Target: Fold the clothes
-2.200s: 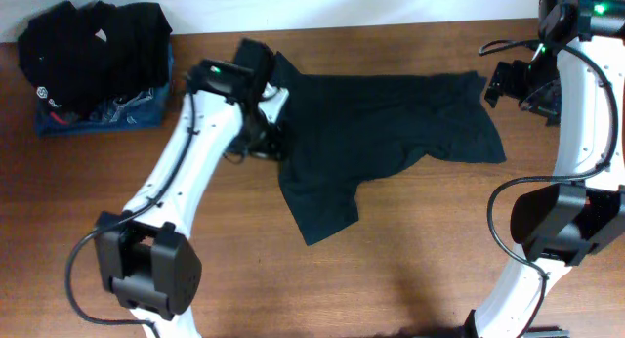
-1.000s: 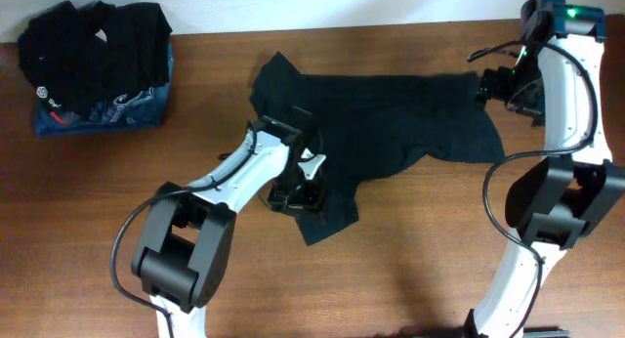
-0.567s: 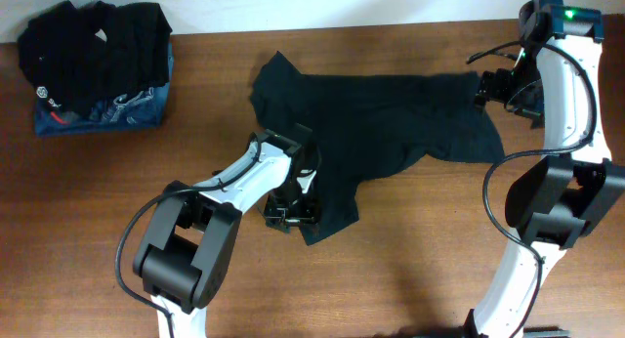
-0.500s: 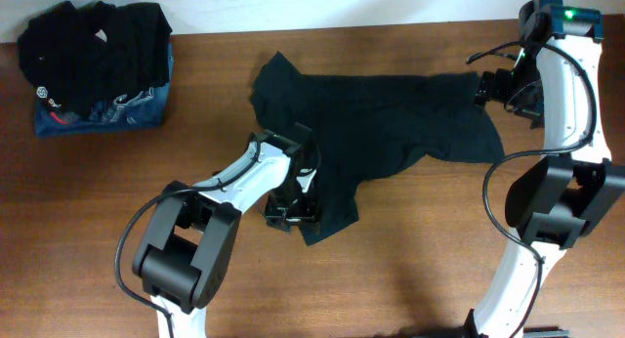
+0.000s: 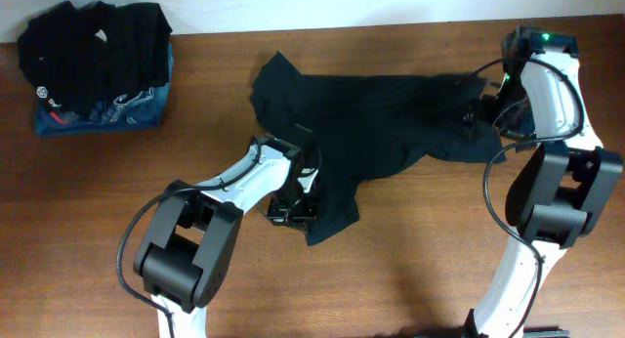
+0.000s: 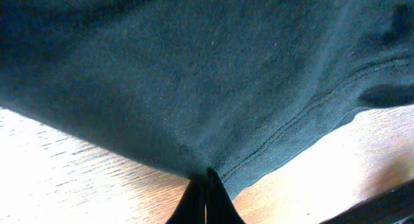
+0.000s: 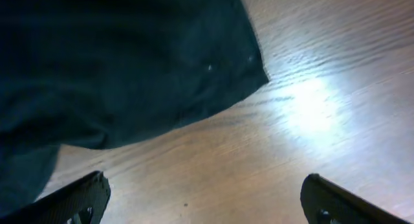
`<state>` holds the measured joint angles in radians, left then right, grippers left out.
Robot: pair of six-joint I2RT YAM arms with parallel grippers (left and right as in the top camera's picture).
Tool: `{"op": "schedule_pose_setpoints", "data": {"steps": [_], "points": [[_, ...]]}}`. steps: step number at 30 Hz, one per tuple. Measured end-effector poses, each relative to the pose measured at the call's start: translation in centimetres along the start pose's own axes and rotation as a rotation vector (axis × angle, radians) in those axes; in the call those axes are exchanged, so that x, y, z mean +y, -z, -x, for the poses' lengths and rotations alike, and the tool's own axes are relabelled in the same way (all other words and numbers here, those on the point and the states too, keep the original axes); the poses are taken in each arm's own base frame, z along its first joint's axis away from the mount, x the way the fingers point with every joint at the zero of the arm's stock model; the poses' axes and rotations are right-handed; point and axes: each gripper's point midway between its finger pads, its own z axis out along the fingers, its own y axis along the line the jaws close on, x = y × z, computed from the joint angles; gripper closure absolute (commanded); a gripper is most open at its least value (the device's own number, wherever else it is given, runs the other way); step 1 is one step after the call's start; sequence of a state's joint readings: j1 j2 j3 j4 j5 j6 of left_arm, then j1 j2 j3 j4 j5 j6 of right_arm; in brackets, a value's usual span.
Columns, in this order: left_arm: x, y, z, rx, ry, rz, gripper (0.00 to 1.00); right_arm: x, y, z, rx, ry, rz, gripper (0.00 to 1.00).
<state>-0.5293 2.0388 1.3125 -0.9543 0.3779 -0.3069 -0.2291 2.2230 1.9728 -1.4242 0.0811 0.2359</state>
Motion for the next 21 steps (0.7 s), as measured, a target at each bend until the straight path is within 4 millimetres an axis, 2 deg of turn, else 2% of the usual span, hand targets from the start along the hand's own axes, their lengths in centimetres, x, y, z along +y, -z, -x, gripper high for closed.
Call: {"op": "schedule_pose_setpoints", "data": {"steps": [7, 9, 10, 13, 21], "points": [[-0.1, -0.2, 0.2, -0.008, -0.004, -0.011, 0.99, -0.8, -2.7, 0.9, 0.009, -0.050, 0.135, 0.02], [-0.1, -0.2, 0.2, -0.008, -0.004, -0.011, 1.00, -1.2, -3.1, 1.1, 0.008, -0.069, 0.171, 0.07], [-0.1, -0.2, 0.2, -0.008, -0.004, -0.011, 1.00, -1.3, -3.2, 1.2, 0.006, -0.075, 0.186, 0.09], [-0.1, -0.2, 0.2, -0.009, -0.004, -0.012, 0.99, -1.6, -3.2, 1.7, -0.003, -0.092, 0.245, 0.24], [-0.2, -0.2, 0.2, -0.009, -0.005, -0.017, 0.99, -1.1, -3.0, 2.8, -0.040, -0.120, 0.299, 0.26]]}}
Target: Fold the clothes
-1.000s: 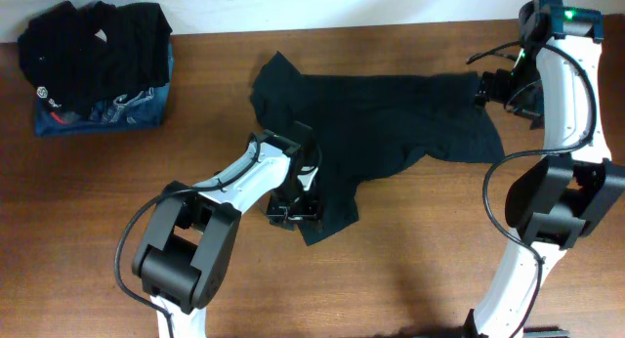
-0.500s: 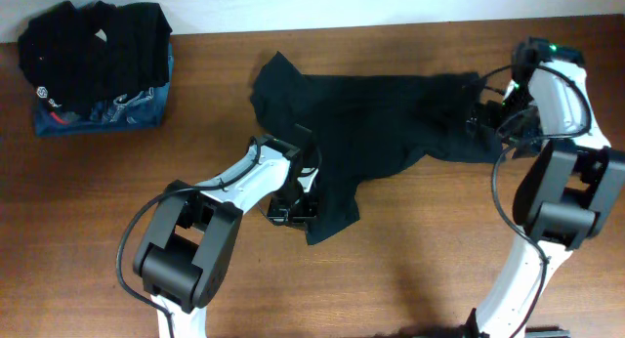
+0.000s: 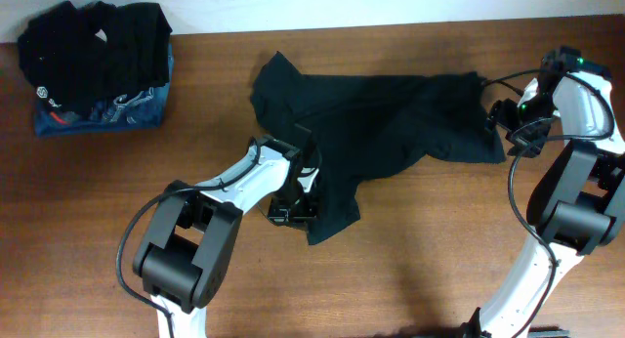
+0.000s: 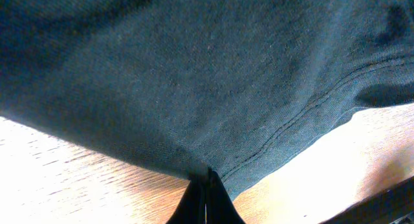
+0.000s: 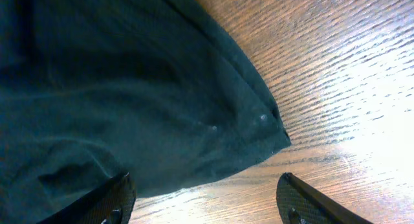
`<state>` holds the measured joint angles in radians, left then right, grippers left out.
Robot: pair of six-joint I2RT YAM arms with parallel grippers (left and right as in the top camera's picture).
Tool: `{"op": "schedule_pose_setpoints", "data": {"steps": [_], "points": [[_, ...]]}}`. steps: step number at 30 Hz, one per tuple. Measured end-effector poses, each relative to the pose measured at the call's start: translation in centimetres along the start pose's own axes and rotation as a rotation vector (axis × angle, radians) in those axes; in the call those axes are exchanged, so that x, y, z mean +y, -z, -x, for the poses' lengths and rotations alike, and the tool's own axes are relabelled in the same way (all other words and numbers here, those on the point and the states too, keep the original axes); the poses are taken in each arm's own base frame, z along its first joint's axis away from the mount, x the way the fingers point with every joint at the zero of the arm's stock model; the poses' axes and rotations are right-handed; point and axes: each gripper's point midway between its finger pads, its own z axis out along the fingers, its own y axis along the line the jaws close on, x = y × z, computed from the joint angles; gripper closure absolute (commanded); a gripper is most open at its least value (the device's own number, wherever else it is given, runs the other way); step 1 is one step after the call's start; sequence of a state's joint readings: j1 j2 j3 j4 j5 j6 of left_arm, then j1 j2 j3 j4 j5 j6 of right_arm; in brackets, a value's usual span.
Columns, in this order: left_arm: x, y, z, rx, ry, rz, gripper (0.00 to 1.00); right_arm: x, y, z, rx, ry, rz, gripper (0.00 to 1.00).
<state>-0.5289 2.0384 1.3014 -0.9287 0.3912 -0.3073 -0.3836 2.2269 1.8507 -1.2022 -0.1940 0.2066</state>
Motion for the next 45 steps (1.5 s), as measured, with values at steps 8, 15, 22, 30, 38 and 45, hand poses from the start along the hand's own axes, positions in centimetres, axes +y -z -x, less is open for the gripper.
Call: {"op": "schedule_pose_setpoints", "data": {"steps": [8, 15, 22, 30, 38, 45], "points": [[0.0, 0.0, 0.0, -0.001, -0.001, -0.002, 1.00, -0.7, -0.7, -0.1, 0.000, -0.073, -0.029, 0.25], [0.0, 0.0, 0.0, -0.001, -0.001, -0.003, 1.00, -1.6, -2.1, -0.3, -0.003, -0.141, -0.067, 0.24], [0.0, 0.0, 0.0, -0.001, -0.001, -0.003, 1.00, -2.0, -3.7, 0.0, 0.011, -0.167, -0.080, 0.23], [0.0, 0.0, 0.0, -0.001, -0.001, -0.003, 0.99, -2.1, -3.8, 0.3, -0.002, -0.171, -0.080, 0.34], [0.0, 0.0, 0.0, -0.001, -0.001, -0.003, 1.00, -2.3, -4.1, 0.2, 0.008, -0.181, -0.090, 0.74], [0.3, 0.0, -1.0, 0.040, 0.017, 0.013, 1.00, -2.5, -4.2, -0.9, 0.052, -0.191, -0.104, 0.96]]}}
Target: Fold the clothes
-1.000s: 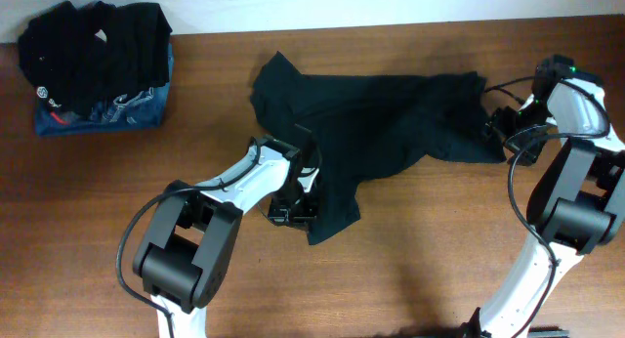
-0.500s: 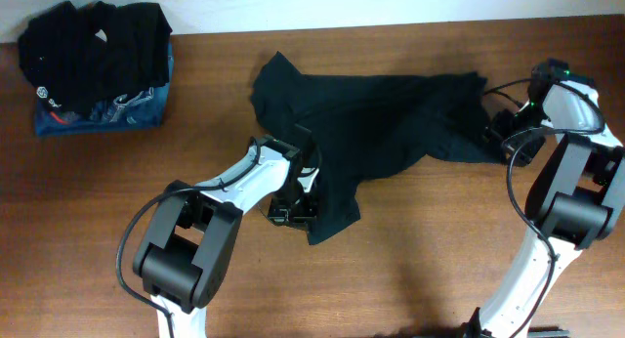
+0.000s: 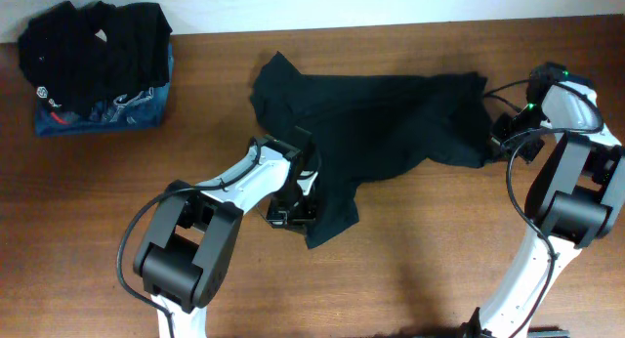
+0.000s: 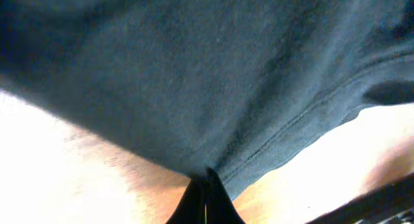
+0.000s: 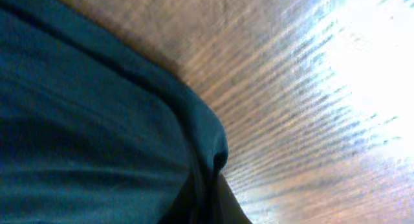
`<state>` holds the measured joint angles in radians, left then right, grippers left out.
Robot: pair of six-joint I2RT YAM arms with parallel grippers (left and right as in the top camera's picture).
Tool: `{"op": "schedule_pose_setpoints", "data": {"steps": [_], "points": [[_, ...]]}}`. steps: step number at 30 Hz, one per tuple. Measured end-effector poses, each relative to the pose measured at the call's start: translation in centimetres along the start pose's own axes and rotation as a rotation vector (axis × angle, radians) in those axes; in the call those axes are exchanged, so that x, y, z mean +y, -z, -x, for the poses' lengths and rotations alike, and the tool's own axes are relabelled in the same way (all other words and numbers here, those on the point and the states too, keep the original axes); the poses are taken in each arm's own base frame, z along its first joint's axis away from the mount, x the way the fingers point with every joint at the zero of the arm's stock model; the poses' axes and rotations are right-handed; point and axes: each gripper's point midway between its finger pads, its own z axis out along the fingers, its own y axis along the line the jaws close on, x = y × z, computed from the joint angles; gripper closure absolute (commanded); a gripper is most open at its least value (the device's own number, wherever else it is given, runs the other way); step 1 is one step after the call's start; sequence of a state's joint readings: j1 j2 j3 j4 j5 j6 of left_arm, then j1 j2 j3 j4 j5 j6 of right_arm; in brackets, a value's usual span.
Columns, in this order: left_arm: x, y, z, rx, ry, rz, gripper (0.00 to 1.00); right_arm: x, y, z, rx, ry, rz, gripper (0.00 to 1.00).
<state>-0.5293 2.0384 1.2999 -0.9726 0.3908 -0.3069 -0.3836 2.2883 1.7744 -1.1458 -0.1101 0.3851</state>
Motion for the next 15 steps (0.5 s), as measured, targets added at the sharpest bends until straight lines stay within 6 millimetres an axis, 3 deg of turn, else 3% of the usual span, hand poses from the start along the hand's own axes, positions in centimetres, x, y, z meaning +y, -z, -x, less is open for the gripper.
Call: {"op": "schedule_pose_setpoints", "data": {"steps": [6, 10, 13, 15], "points": [[0.6, 0.9, -2.0, 0.054, 0.022, 0.040, 0.99, -0.5, 0.0, -1.2, 0.051, -0.005, -0.021, 0.96], [-0.1, 4.9, -3.1, -0.031, -0.009, 0.053, 1.00, -0.8, 0.3, -2.0, 0.080, -0.009, -0.034, 0.96], [-0.4, 6.9, -4.0, -0.069, -0.022, 0.052, 0.99, -1.1, 2.1, -3.0, 0.081, -0.009, -0.038, 0.96], [-0.1, 7.1, -4.6, -0.055, -0.015, 0.071, 0.99, -1.0, 4.1, -3.4, 0.056, -0.007, -0.028, 0.96]]}}
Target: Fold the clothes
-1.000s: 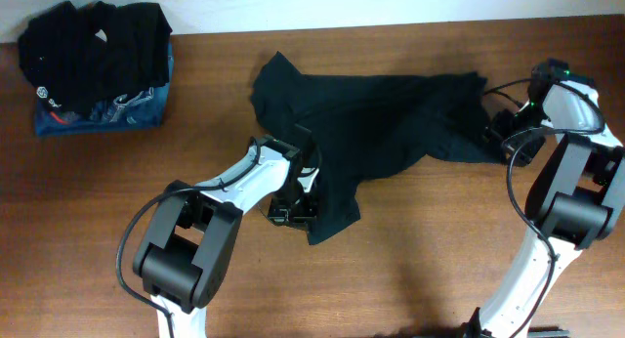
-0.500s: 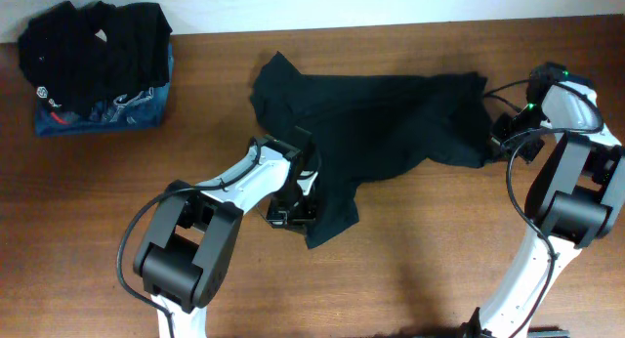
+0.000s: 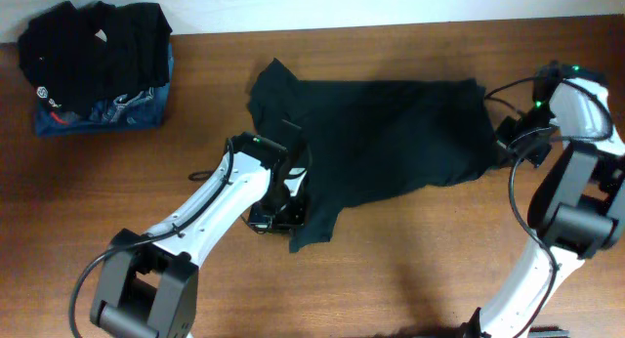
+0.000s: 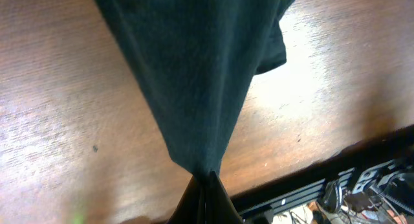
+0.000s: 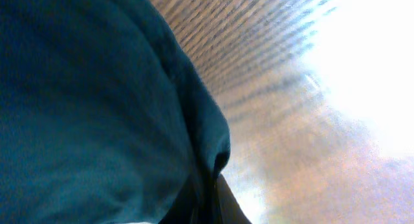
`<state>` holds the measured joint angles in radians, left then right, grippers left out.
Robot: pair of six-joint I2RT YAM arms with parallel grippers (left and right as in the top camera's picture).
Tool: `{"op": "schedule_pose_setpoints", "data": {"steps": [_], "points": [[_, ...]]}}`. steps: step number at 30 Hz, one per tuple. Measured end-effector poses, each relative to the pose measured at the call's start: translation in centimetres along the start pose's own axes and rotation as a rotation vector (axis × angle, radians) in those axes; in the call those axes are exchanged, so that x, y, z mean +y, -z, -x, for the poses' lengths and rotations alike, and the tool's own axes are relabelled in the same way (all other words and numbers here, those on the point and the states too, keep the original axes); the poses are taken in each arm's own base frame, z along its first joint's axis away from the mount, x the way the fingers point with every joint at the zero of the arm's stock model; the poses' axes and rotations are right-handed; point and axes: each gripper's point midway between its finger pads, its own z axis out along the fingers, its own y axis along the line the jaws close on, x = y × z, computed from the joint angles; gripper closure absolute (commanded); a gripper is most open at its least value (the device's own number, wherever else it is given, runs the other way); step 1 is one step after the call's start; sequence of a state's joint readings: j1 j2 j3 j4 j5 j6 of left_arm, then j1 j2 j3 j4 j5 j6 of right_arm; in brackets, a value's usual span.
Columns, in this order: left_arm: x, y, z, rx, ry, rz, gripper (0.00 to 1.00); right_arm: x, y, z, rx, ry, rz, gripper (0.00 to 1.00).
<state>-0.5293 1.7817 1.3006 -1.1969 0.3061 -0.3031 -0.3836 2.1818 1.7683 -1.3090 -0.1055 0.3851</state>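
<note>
A dark teal garment point(image 3: 391, 133) lies spread across the middle of the brown table point(image 3: 439, 270). My left gripper point(image 3: 277, 209) is shut on the garment's lower left edge; in the left wrist view the cloth point(image 4: 194, 75) hangs stretched up from the closed left gripper point(image 4: 207, 179), lifted off the wood. My right gripper point(image 3: 503, 143) is shut on the garment's right edge, and the right wrist view shows a fold of cloth point(image 5: 129, 101) pinched at the right gripper point(image 5: 210, 179).
A pile of folded dark clothes point(image 3: 96, 45) rests on a blue garment point(image 3: 107, 113) at the far left corner. The pale wall runs along the table's far edge. The table's front edge point(image 4: 304, 179) shows in the left wrist view, with cables below.
The left arm has swung out to the left and raised its pinched edge off the table. The garment now lies wider and flatter, its right edge drawn out. Both grippers stay shut on it.
At first my left gripper was shut on the garment's lower left edge while my right gripper hung open near the right end. The right gripper then stood open beside the right edge, later shut on it. Now both hold the cloth drawn out between them.
</note>
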Motion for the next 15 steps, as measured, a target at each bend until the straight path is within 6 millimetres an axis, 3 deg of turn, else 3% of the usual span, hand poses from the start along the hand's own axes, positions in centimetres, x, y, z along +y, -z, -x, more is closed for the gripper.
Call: {"op": "schedule_pose_setpoints", "data": {"steps": [2, 6, 15], "points": [[0.5, 0.0, -0.4, 0.016, 0.006, 0.024, 0.99, -0.1, 2.0, -0.8, -0.021, 0.003, 0.009, 0.96], [0.9, 0.0, -0.7, 0.024, 0.011, 0.045, 0.99, -1.1, 4.0, -2.4, -0.021, 0.001, -0.024, 0.96], [3.8, 0.6, -1.3, 0.047, 0.055, 0.154, 1.00, -2.3, 4.6, -4.3, 0.037, -0.004, -0.081, 0.96]]}}
